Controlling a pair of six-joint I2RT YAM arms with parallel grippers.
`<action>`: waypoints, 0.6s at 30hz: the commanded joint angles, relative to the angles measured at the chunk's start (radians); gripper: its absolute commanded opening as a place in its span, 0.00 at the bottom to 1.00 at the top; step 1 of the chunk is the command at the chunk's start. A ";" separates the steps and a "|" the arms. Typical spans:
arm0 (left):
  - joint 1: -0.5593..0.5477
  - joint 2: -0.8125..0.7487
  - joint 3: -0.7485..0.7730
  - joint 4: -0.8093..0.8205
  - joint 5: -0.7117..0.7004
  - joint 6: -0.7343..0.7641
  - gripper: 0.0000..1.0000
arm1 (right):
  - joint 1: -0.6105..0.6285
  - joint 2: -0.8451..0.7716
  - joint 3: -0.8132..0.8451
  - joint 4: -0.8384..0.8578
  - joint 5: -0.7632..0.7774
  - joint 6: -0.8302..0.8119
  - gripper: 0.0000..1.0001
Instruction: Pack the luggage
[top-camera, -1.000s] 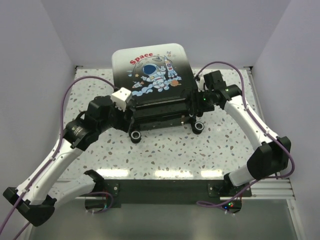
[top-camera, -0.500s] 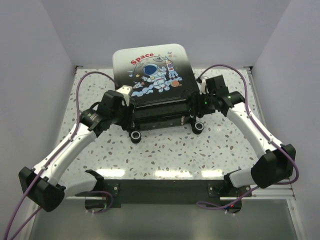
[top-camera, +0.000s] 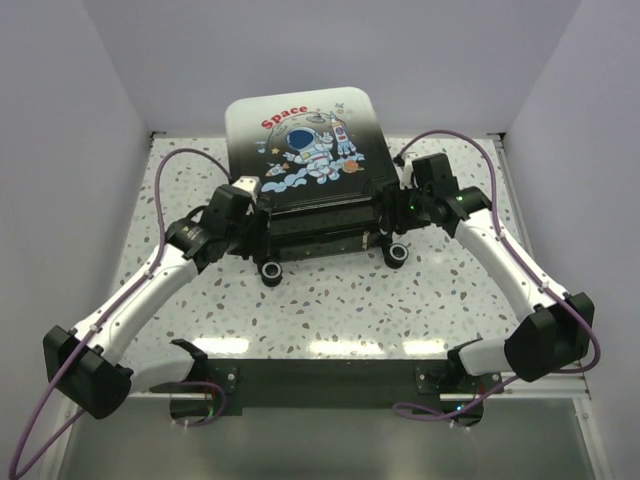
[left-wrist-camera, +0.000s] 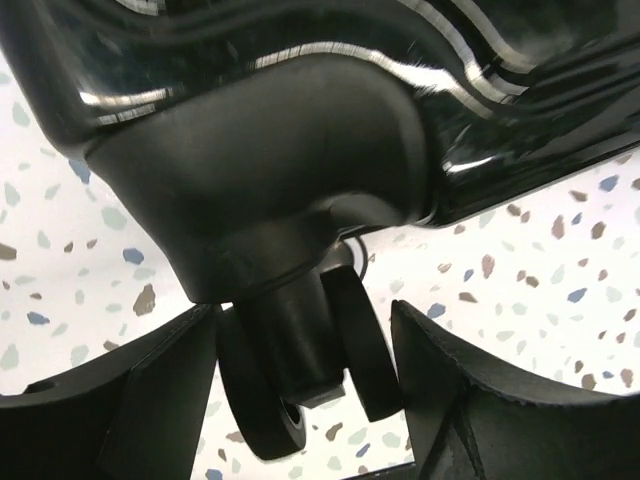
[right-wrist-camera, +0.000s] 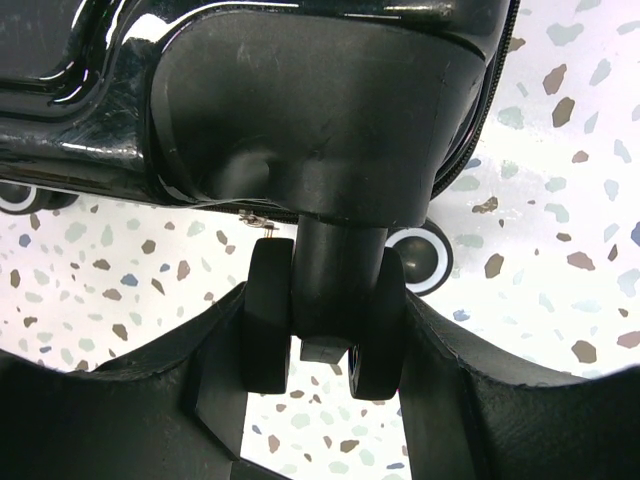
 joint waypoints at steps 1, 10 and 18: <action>0.004 -0.014 -0.035 -0.043 -0.018 -0.025 0.73 | 0.002 -0.071 0.002 0.100 0.004 -0.062 0.00; 0.002 0.011 -0.007 0.058 0.002 -0.028 0.43 | 0.001 -0.059 -0.011 0.134 -0.002 -0.073 0.00; 0.002 0.028 0.001 0.148 -0.009 -0.018 0.01 | -0.002 0.010 0.044 0.172 0.035 -0.108 0.00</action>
